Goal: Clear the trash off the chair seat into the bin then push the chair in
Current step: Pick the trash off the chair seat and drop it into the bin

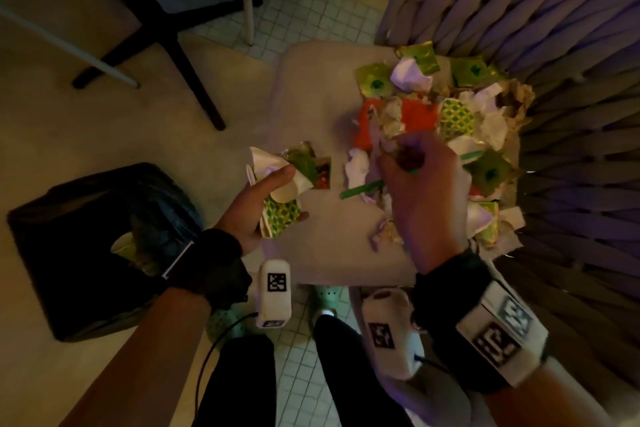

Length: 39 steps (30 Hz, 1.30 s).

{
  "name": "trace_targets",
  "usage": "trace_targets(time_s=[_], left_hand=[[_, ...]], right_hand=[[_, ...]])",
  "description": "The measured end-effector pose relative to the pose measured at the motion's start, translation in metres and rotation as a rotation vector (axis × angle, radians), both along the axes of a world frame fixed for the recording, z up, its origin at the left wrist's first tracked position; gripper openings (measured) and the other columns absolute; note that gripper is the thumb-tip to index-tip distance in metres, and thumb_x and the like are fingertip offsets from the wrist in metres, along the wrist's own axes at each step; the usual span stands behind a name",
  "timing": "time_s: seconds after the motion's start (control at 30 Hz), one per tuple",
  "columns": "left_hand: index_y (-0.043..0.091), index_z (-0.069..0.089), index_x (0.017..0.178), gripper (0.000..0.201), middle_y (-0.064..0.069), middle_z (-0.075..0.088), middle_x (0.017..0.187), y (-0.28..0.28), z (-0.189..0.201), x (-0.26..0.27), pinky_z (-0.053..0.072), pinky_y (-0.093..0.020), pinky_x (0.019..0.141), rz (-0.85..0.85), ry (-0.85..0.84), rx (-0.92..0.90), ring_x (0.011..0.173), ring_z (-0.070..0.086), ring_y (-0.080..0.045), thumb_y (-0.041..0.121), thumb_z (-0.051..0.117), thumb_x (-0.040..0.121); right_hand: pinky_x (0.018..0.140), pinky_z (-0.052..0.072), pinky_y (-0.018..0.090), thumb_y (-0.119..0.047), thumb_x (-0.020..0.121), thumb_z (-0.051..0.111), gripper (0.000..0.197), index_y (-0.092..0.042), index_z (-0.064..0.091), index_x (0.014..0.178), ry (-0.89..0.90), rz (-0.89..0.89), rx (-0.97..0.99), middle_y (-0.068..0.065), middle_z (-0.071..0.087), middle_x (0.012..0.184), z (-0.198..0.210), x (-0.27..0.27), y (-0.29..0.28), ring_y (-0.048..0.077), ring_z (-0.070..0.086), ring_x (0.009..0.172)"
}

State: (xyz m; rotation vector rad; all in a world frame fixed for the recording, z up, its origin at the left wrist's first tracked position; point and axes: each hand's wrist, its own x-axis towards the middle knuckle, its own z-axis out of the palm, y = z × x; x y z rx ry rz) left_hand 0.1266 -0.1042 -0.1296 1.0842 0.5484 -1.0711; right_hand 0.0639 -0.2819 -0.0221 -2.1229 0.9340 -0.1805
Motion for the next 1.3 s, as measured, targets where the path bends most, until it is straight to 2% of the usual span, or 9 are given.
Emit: trace_targets(time_s=[0.27,0.4,0.5,0.57,0.8,0.93,1.03,1.13,1.3], left_hand=[[0.025,0.06,0.119,0.04,-0.001,0.072,0.113,0.253,-0.033,-0.022,0.054,-0.045,0.085,0.242,0.052,0.364,0.102,0.066,-0.024,0.042,0.064,0.084],[0.031,0.038,0.141,0.104,-0.003,0.048,0.145,0.384,-0.075,-0.042,0.044,-0.053,0.099,0.331,0.092,0.563,0.126,0.05,-0.03,0.055,0.083,0.051],[0.035,0.008,0.149,0.097,-0.001,0.029,0.156,0.44,-0.11,-0.043,0.042,-0.049,0.093,0.389,0.113,0.614,0.134,0.041,-0.033,0.042,0.073,0.077],[0.034,-0.001,0.149,0.094,-0.003,0.023,0.157,0.457,-0.133,-0.039,0.042,-0.051,0.094,0.36,0.111,0.652,0.136,0.037,-0.035,0.038,0.067,0.084],[0.039,0.011,0.145,0.086,-0.002,0.033,0.15,0.464,-0.174,-0.019,0.038,-0.053,0.102,0.188,-0.058,0.69,0.132,0.04,-0.031,0.05,0.066,0.081],[0.026,0.039,0.136,0.066,-0.003,0.049,0.135,0.466,-0.175,-0.027,0.047,-0.044,0.093,-0.076,-0.181,0.738,0.117,0.055,-0.029,0.053,0.064,0.081],[0.011,0.061,0.109,0.027,-0.009,0.06,0.111,0.429,-0.157,-0.037,0.04,-0.035,0.083,-0.339,-0.354,0.763,0.102,0.058,-0.026,0.032,0.057,0.092],[0.02,0.064,0.094,0.006,-0.012,0.064,0.092,0.362,-0.116,-0.046,0.044,-0.023,0.078,-0.448,-0.502,0.654,0.088,0.062,-0.014,0.023,0.058,0.091],[0.02,0.058,0.083,0.01,-0.002,0.066,0.077,0.206,-0.063,-0.03,0.042,-0.008,0.064,-0.58,-0.74,0.446,0.075,0.059,0.004,0.029,0.062,0.086]], right_hand=[[0.055,0.037,0.006,-0.018,0.08,0.071,0.018,-0.012,0.065,0.097,0.08,0.558,0.474,-0.005,0.064,0.082,-0.066,0.036,0.246,0.005,0.057,0.073],[0.063,0.043,0.014,-0.015,0.08,0.072,0.027,-0.005,0.063,0.104,0.334,0.711,0.588,0.013,0.07,0.099,-0.163,0.046,0.352,0.014,0.059,0.083],[0.079,0.05,0.033,-0.013,0.081,0.069,0.029,-0.003,0.06,0.108,0.448,0.773,0.575,0.018,0.068,0.105,-0.226,0.054,0.421,0.028,0.064,0.1],[0.073,0.041,0.023,-0.013,0.085,0.065,0.032,-0.004,0.059,0.115,0.485,0.792,0.562,0.017,0.066,0.113,-0.255,0.057,0.449,0.03,0.061,0.108],[0.103,0.04,0.038,-0.016,0.1,0.039,0.049,-0.017,0.028,0.148,0.646,0.967,0.542,0.015,0.038,0.149,-0.308,0.06,0.477,0.035,0.045,0.13],[0.108,0.036,0.038,-0.011,0.095,0.048,0.039,-0.006,0.05,0.134,0.617,0.949,0.502,0.02,0.051,0.139,-0.279,0.053,0.464,0.035,0.048,0.128],[0.09,0.046,0.035,-0.006,0.089,0.058,0.019,0.002,0.067,0.104,0.557,0.798,0.606,0.025,0.066,0.11,-0.243,0.041,0.423,0.035,0.062,0.106],[0.064,0.045,0.024,-0.002,0.089,0.055,0.024,-0.022,0.06,0.076,0.455,0.559,0.779,0.021,0.065,0.086,-0.194,0.028,0.355,0.02,0.061,0.076],[0.046,0.042,0.015,0.005,0.091,0.048,0.027,-0.016,0.059,0.077,0.273,0.111,0.761,0.001,0.061,0.068,-0.103,-0.004,0.205,0.0,0.056,0.047]])
